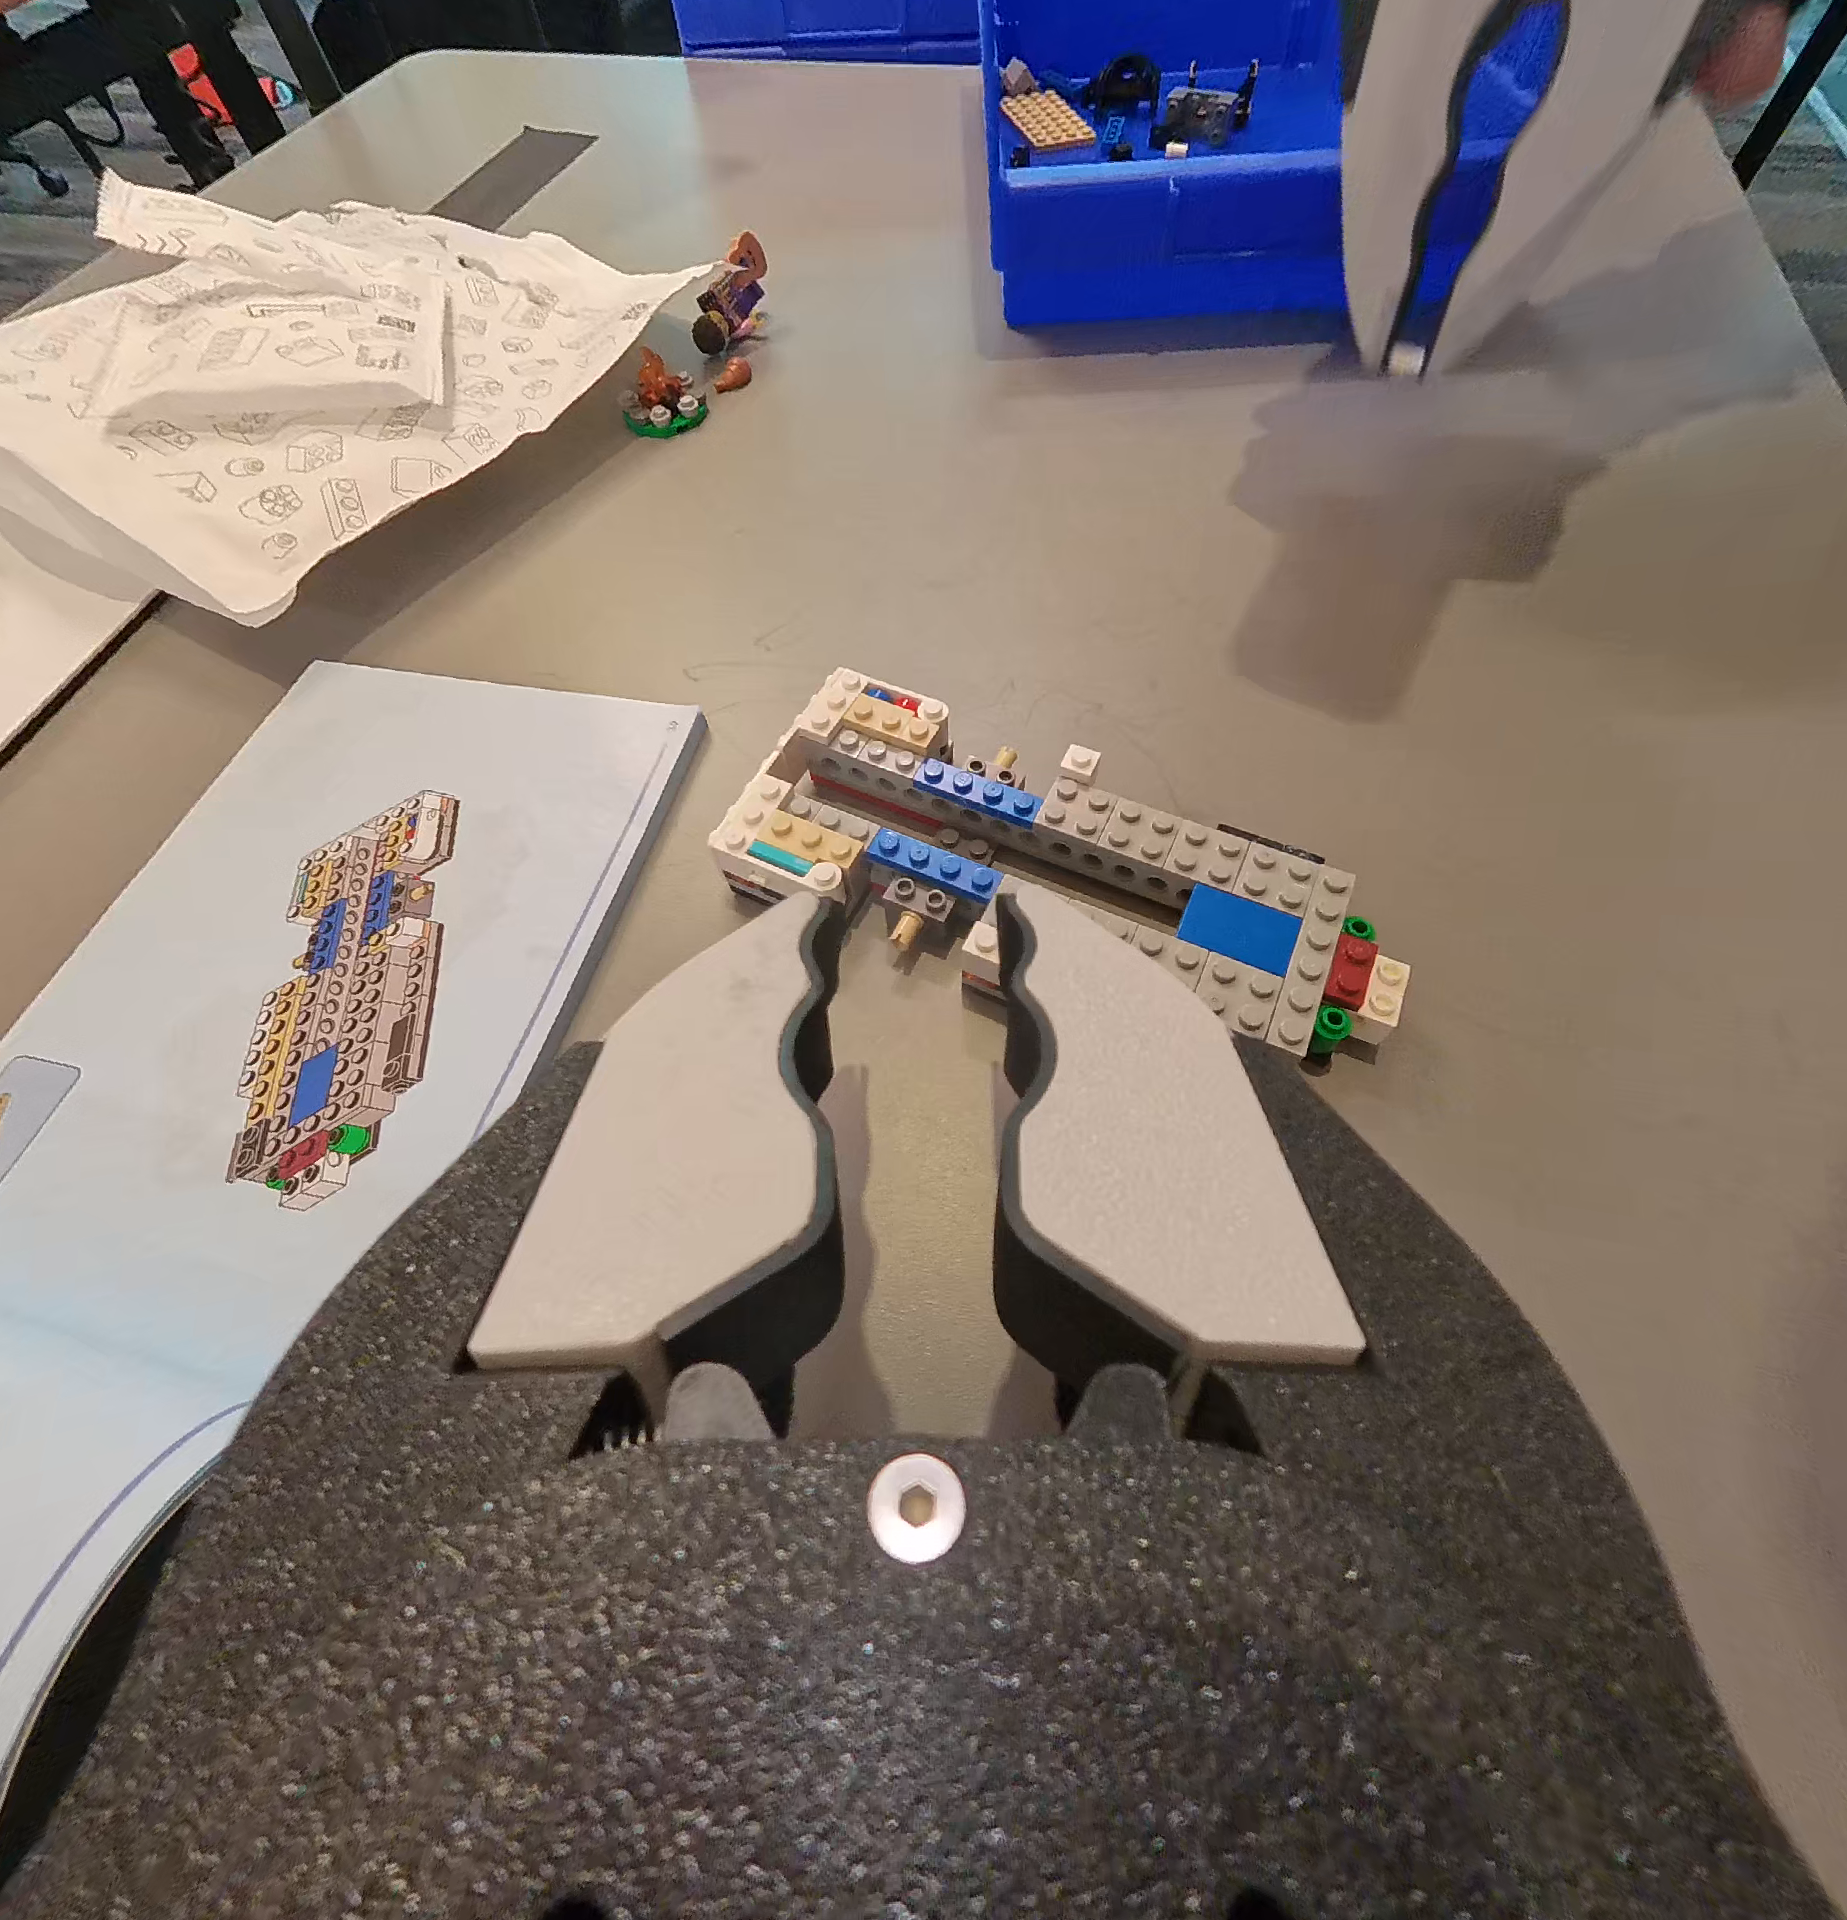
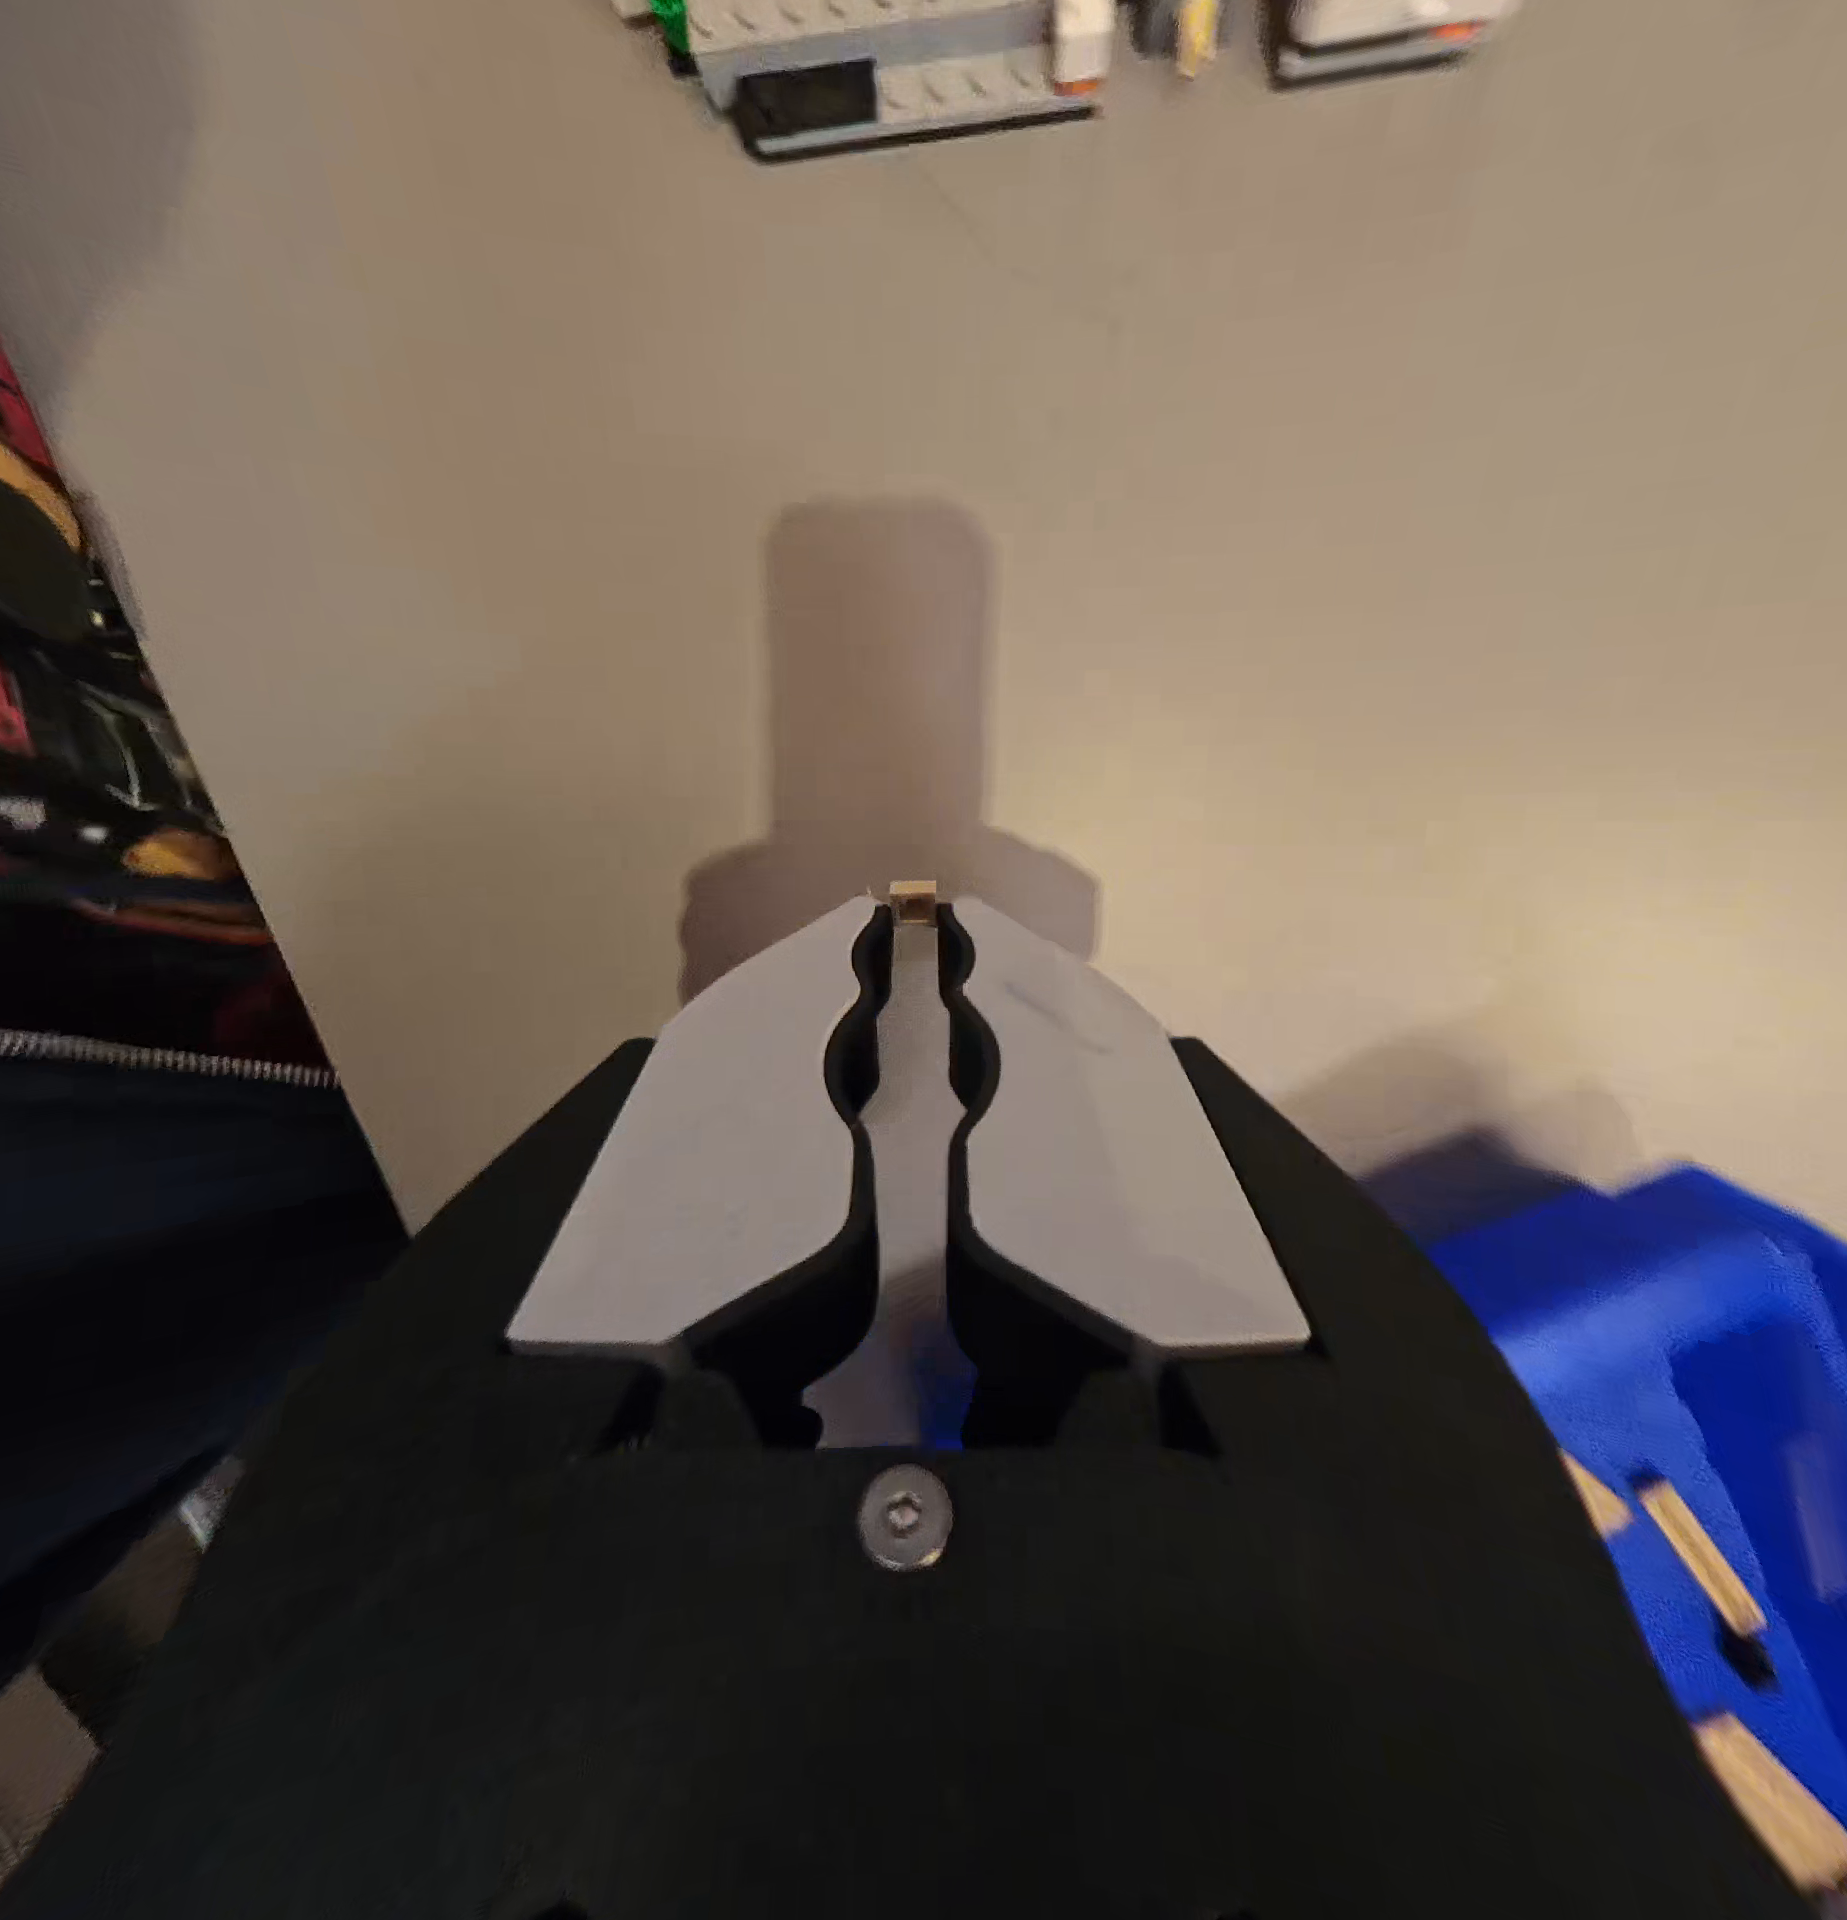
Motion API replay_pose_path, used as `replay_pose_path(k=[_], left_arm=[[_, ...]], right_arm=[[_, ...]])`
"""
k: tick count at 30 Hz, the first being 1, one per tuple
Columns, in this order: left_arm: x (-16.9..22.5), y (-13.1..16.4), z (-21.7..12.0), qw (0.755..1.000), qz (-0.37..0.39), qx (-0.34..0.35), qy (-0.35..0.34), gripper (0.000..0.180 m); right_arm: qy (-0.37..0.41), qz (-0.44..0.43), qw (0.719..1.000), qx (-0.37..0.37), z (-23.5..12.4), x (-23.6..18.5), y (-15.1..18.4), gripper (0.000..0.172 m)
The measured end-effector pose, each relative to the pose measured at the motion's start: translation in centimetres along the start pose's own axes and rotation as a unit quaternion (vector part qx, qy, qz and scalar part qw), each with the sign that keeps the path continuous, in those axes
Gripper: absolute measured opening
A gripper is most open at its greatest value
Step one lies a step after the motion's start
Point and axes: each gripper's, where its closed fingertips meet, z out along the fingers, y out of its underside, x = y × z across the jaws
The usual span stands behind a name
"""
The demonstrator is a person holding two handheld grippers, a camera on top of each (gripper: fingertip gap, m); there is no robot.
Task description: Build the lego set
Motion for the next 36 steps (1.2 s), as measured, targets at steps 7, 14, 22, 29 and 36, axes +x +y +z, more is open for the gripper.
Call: replay_pose_path(k=[7, 14, 22, 29, 36], left_arm=[[0.1, 0.0, 0.0, 1.0, 0.001, 0.0, 0.001, 0.029], [0.0, 0.0, -0.1, 1.0, -0.002, 0.002, 0.002, 0.029], [0.1, 0.1, 0.1, 1.0, 0.0, -0.005, 0.002, 0.029], [-0.2, 0.0, 0.0, 1.0, -0.007, -0.002, -0.007, 0.029], [-0.5, 0.0, -0.1, 1.0, -0.019, 0.001, -0.006, 0.029]], right_arm=[[0.027, -0.005, 0.999, -0.018, 4.3, 0.3, -0.3, 0.019], [0.065, 0.028, 0.997, 0.025, -1.3, 1.9, 0.2, 0.022], [0.143, 0.009, 0.986, -0.087, -8.0, 7.6, 11.3, 0.024], [0.038, -0.005, 0.983, -0.178, -3.9, 7.5, 18.6, 0.022], [0.024, 0.0, 0.987, -0.16, -3.2, 7.9, 18.6, 0.019]])
